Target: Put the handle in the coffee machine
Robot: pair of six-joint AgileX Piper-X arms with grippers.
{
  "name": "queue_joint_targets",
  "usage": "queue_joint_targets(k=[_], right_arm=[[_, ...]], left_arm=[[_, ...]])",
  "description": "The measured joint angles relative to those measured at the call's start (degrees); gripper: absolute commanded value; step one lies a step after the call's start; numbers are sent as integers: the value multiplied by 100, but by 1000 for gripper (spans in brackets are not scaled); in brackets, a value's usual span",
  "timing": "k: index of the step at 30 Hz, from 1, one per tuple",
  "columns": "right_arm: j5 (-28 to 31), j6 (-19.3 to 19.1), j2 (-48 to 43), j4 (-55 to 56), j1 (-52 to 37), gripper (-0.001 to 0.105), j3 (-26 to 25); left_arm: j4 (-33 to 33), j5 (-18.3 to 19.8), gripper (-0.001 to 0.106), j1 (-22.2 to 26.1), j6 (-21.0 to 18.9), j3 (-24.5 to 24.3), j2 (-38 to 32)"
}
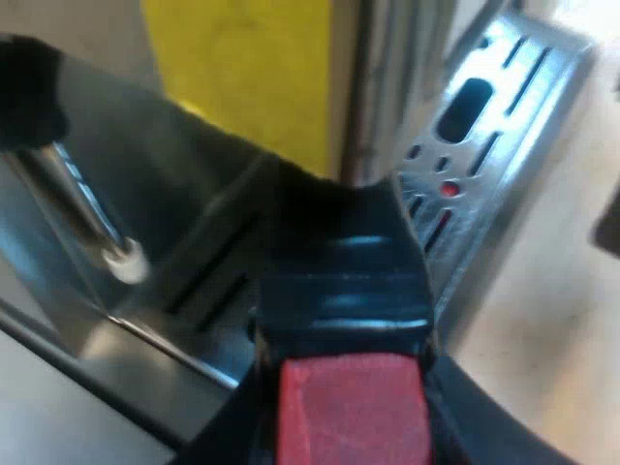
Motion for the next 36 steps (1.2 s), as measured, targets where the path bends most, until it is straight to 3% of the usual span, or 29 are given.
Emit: queue_joint_targets(k=[7,15,26,29,34,36], right_arm=[[239,-332,0,10,-71,55,0],[-153,-343,0,26,-245,55,0],[-1140,-176,0,49,-543,55,429],[-2092,-170,0,-223,-861,54,576],[-2553,-106,40,-375,-1272,38,588],[-2670,-45,107,-620,-1374,38,588]], left_arm=[[450,2,0,0,149,-261,47],[458,-30,0,12,312,-276,47],[447,-30,0,12,344,-276,47],[447,-30,0,12,344,-276,47],[447,-30,0,12,344,-276,47],[447,-30,0,12,351,-276,47]])
